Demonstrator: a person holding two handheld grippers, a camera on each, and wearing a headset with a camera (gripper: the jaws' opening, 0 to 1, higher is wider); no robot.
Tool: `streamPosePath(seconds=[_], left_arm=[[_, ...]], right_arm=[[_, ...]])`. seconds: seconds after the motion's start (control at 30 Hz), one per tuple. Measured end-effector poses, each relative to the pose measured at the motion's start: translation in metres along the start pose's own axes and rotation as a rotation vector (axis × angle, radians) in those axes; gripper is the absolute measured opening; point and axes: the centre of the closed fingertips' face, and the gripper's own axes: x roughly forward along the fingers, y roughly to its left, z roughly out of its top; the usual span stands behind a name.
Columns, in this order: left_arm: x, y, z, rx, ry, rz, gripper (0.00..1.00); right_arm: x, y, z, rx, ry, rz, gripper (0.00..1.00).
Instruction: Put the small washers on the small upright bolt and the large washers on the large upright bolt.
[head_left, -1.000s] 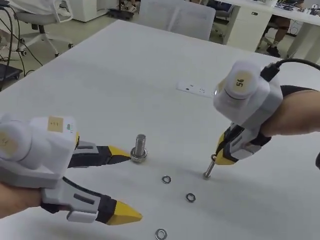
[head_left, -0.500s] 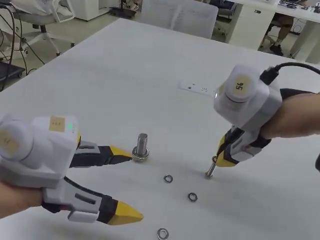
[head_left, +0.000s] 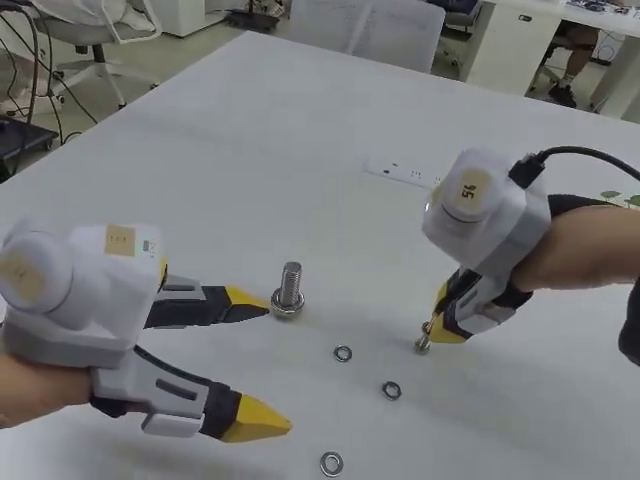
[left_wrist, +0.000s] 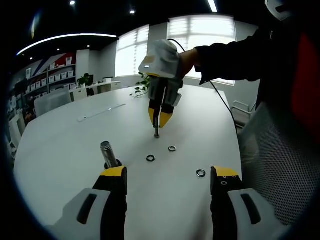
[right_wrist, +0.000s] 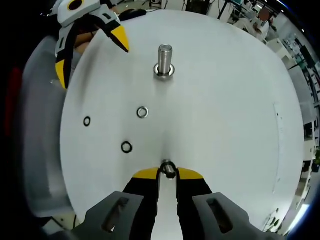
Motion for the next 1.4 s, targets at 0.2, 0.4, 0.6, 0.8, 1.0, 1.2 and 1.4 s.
streamPosePath(seconds=[0.2, 0.4, 0.6, 0.8, 1.0, 1.2, 1.4], left_arm=[[-0.001, 0.001, 0.0, -0.001, -0.002, 0.005, 0.67], [-0.002, 0.0, -0.001, -0.001, -0.001, 0.006, 0.67], [-0.003, -0.001, -0.002, -0.003, -0.002, 0.007, 0.67], [-0.004, -0.002, -0.001, -0.001, -0.001, 0.007, 0.66], [-0.005, -0.002, -0.001, -0.002, -0.003, 0.008, 0.66], [-0.006, -0.003, 0.0, 0.001, -0.002, 0.006, 0.66], [-0.006, -0.003, 0.001, 0.001, -0.004, 0.005, 0.66]], right_arm=[[0.012, 0.0, -0.001, 0.01, -0.002, 0.009, 0.13], [0.021, 0.001, -0.003, 0.012, 0.002, 0.011, 0.13], [0.025, 0.003, -0.004, 0.006, 0.001, 0.01, 0.14], [0.024, 0.005, -0.004, 0.008, 0.001, 0.01, 0.14], [0.024, 0.006, -0.004, 0.007, 0.003, 0.004, 0.18], [0.019, 0.004, -0.008, 0.02, 0.001, -0.003, 0.19], [0.014, 0.005, -0.014, 0.041, -0.001, -0.007, 0.19]])
